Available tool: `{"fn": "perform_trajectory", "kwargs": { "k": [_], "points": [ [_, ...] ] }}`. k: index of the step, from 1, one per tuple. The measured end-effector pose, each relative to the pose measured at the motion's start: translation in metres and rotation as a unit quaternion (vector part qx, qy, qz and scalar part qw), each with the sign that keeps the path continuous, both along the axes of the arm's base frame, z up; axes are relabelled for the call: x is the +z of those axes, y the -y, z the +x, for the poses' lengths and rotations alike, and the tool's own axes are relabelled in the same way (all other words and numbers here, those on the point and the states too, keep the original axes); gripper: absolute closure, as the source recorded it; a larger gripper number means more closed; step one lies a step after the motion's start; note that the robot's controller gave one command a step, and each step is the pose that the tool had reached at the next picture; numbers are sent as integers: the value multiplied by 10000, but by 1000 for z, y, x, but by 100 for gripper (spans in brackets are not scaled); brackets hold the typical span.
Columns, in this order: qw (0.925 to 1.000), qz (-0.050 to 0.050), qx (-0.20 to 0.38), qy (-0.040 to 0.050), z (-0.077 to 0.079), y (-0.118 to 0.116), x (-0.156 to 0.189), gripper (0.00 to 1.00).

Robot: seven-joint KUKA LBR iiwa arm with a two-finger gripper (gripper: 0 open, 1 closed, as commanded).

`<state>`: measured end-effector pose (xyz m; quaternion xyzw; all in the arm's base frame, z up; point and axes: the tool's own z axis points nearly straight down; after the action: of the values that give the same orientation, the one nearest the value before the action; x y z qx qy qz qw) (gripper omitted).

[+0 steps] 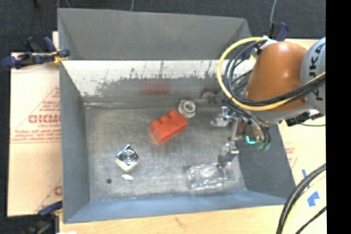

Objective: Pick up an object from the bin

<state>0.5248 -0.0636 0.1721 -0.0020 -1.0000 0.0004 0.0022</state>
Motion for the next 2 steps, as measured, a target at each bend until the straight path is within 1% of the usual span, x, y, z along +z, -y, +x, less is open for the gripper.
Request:
{"fn": "perform_trajectory", "kwargs": {
  "k": [1,2],
  "points": [
    [9923,3,1235,43,-52,-17,-66,0],
    [9934,-1,1146,108,-38,-18,-96,0]
  ]
}}
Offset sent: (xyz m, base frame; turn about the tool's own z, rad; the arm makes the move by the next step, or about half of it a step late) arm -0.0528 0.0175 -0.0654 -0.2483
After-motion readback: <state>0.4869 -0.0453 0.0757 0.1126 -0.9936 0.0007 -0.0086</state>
